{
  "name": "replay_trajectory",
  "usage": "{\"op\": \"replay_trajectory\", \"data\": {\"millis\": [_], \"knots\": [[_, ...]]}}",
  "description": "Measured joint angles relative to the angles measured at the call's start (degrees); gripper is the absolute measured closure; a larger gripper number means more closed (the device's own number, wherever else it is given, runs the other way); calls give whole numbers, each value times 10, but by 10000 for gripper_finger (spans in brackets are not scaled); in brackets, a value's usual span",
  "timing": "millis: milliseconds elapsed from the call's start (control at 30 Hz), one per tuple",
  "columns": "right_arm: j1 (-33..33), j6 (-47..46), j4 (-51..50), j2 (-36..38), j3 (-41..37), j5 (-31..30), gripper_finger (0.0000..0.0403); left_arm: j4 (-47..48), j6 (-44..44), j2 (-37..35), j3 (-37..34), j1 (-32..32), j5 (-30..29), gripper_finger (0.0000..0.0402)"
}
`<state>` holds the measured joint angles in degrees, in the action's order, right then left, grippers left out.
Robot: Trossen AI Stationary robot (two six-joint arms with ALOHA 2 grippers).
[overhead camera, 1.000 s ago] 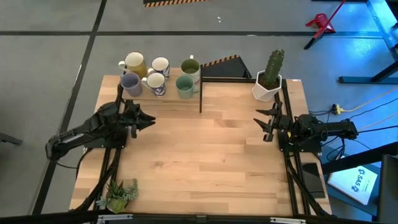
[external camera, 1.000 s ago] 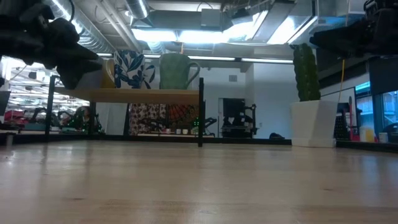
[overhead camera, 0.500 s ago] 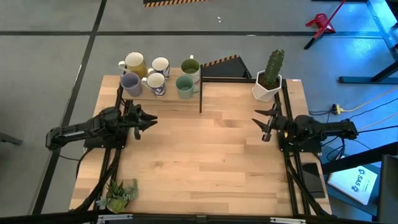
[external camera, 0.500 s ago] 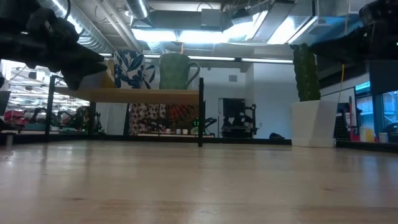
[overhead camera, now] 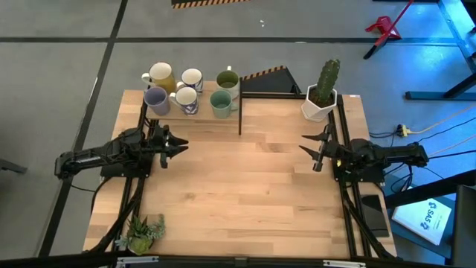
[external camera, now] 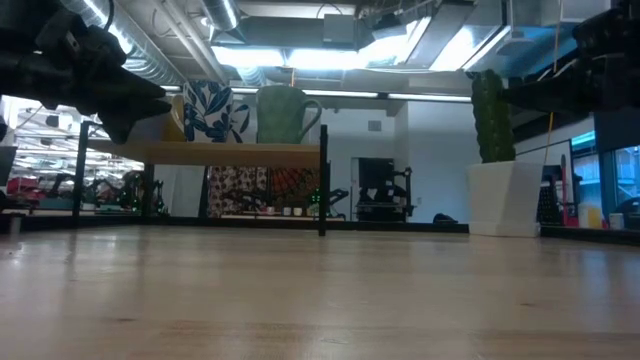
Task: Place coffee mugs
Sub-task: Return to Home Position
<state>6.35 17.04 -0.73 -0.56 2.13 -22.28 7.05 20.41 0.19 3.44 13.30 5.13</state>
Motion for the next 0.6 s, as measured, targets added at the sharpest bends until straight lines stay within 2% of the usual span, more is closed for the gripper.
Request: {"op": "replay_trajectory", "data": {"millis": [133,600], "knots": [[0,0,-2,0,0,27,226,0,0,0,0,0,0,280],[0,0,-2,0,0,28,226,-1,0,0,0,0,0,280]]}}
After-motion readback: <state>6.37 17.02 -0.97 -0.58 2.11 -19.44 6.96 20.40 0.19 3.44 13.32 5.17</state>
